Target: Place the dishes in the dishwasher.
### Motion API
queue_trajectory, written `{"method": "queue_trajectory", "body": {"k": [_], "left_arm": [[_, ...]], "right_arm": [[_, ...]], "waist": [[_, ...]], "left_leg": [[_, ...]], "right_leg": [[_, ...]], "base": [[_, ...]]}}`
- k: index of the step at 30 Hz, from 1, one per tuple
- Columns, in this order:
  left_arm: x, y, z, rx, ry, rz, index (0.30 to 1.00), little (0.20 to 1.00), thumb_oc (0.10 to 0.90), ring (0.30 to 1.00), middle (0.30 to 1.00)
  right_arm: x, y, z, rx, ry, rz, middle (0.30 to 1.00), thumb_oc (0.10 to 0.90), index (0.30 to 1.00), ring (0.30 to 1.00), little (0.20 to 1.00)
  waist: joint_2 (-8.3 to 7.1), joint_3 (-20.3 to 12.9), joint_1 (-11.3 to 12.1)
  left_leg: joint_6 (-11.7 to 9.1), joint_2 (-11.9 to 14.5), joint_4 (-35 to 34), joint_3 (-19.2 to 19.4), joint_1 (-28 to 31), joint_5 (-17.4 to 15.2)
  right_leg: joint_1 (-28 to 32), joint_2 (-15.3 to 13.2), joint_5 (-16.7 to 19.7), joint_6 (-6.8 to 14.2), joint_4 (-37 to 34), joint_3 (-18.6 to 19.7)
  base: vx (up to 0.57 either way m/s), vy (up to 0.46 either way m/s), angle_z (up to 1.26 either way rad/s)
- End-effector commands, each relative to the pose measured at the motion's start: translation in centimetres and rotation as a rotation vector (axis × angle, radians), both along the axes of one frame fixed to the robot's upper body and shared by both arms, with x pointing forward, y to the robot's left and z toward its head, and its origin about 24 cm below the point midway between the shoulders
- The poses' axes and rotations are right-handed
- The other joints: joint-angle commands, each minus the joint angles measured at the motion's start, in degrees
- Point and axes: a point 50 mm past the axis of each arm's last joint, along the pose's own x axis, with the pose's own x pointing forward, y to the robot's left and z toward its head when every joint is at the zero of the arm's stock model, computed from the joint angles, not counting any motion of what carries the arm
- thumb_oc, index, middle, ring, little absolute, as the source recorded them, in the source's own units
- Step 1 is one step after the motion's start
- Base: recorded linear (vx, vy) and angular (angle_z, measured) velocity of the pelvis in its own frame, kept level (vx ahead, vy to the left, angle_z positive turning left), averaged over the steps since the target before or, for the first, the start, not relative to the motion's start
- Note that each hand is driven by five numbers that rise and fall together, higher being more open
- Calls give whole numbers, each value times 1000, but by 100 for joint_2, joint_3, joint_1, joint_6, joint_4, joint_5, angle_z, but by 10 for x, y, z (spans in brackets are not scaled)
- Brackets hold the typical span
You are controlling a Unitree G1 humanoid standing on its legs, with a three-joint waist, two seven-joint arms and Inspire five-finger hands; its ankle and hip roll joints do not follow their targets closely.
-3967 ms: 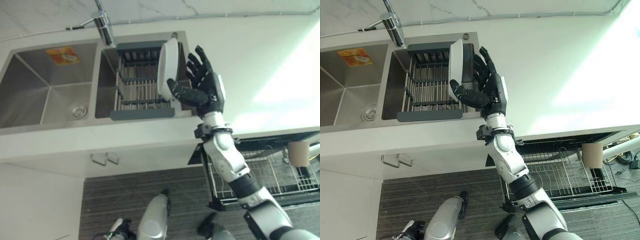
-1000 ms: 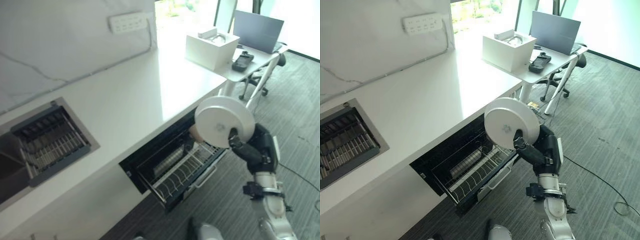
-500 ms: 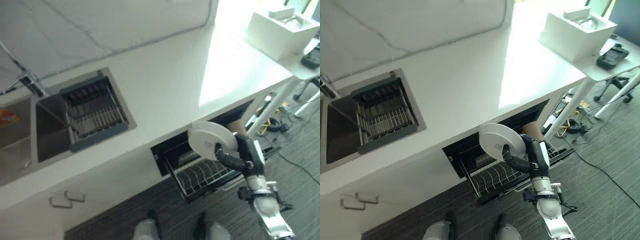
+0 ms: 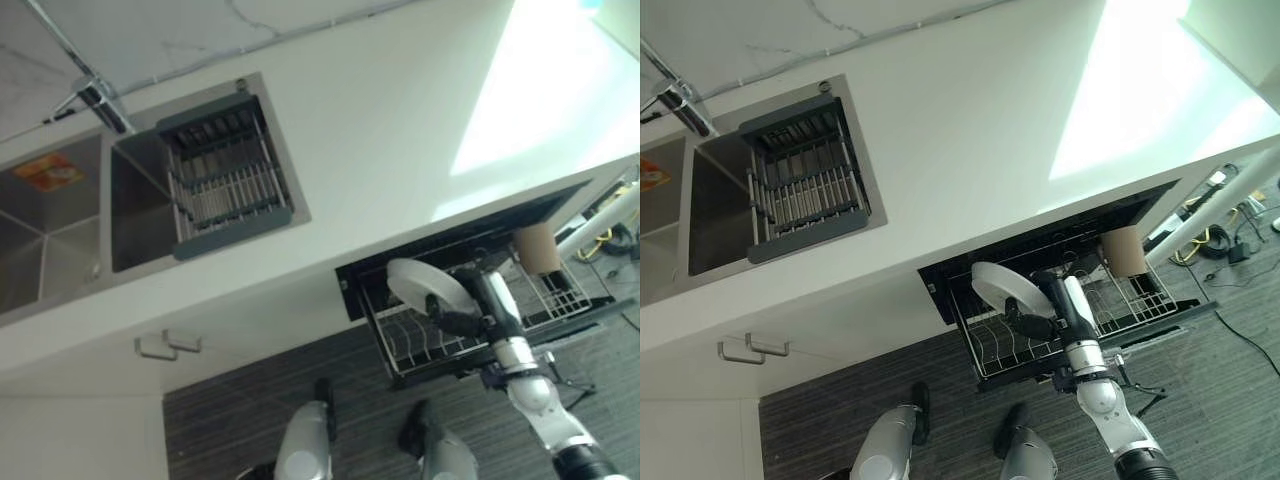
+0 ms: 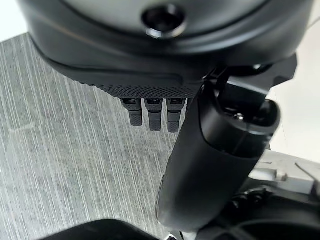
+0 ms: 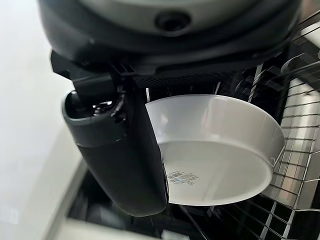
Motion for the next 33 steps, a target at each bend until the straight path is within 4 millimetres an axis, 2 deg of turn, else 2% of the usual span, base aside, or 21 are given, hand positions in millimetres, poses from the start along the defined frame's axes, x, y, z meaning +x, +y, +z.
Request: {"method": "queue_trajectory", "body": {"k": [1,2,4,7,8,11,13,20,22,25,27,30,33], "left_arm": [[-3,-7,1,-131,4,104,900,900,800,900,900],[-3,-13,2,-265,19,249,900,900,800,900,900],[3,-20,5,-420,15,453,900,900,800,900,900],[14,-13,11,-477,-23,555,900,900,800,900,900],[20,-11,14,-512,-37,599,900,900,800,900,900],[32,-12,17,-544,-52,641,900,900,800,900,900],[41,-20,19,-568,-72,612,900,900,800,900,900],[53,-26,21,-579,-105,577,900,900,800,900,900],[54,-25,22,-583,-112,593,900,900,800,900,900],[56,-26,22,-585,-116,597,900,900,800,900,900],[60,-27,23,-590,-119,585,900,900,800,900,900],[63,-30,24,-596,-126,583,900,900,800,900,900],[67,-33,25,-599,-135,575,900,900,800,900,900]], "right_arm": [[23,3,58,-25,-273,27,300,400,300,300,300],[34,-4,64,-78,-267,-32,300,400,300,300,300],[46,-14,66,-135,-269,-126,300,400,300,300,300],[54,-27,74,-172,-302,-216,300,400,300,300,300],[63,-37,87,-175,-315,-290,300,400,300,300,300],[75,-53,102,-202,-323,-449,300,400,300,300,300],[76,-73,111,-293,-422,-719,300,400,300,300,300],[75,-87,114,-399,-472,-995,300,400,300,300,300],[71,-90,105,-376,-453,-1051,300,400,300,300,300],[70,-88,98,-374,-437,-1047,300,400,300,300,300],[76,-74,90,-411,-420,-957,300,400,300,300,300],[82,-56,86,-388,-434,-913,300,400,300,300,300],[85,-46,81,-400,-398,-890,300,400,300,300,300]], "waist": [[-66,-202,84],[-89,-138,185],[-99,-35,295],[-131,106,393],[-152,180,444],[-185,284,507],[-196,376,566],[-119,539,657],[-123,596,654],[-118,633,655],[-98,706,669],[-98,749,673],[-107,751,673]], "left_leg": [[-66,-77,-20,-289,290,-377],[-39,-121,-20,-324,290,-352],[16,-147,-20,-336,275,-311],[98,-197,-20,-341,296,-277],[144,-238,-20,-353,293,-263],[201,-291,-20,-376,250,-251],[255,-319,-20,-378,193,-234],[344,-411,-20,-403,74,-215],[375,-437,-20,-378,43,-219],[387,-449,-20,-377,16,-224],[403,-474,-20,-384,-33,-210],[414,-480,-7,-361,-92,-204],[426,-480,32,-334,-184,-219]], "right_leg": [[630,-7,-854,188,256,394],[560,-81,-872,174,423,358],[432,-195,-935,134,761,324],[361,-270,-976,110,1028,302],[261,-281,-1019,94,1210,327],[129,-260,-1087,61,1399,367],[52,-217,-1124,30,1501,386],[-139,-233,-1162,35,1682,421],[-186,-241,-1182,36,1732,444],[-226,-238,-1194,34,1754,463],[-269,-218,-1205,16,1779,470],[-349,-219,-1245,-7,1876,482],[-442,-213,-1264,-16,1920,492]], "base": [[-73,-63,25],[-119,-60,27],[-113,-86,15],[-51,-77,14],[-91,-53,10],[-93,-35,-1],[-102,-26,5],[-60,6,1],[-55,-1,1],[-48,-4,1],[-52,-17,1],[-23,-5,0],[-26,3,-1]]}}
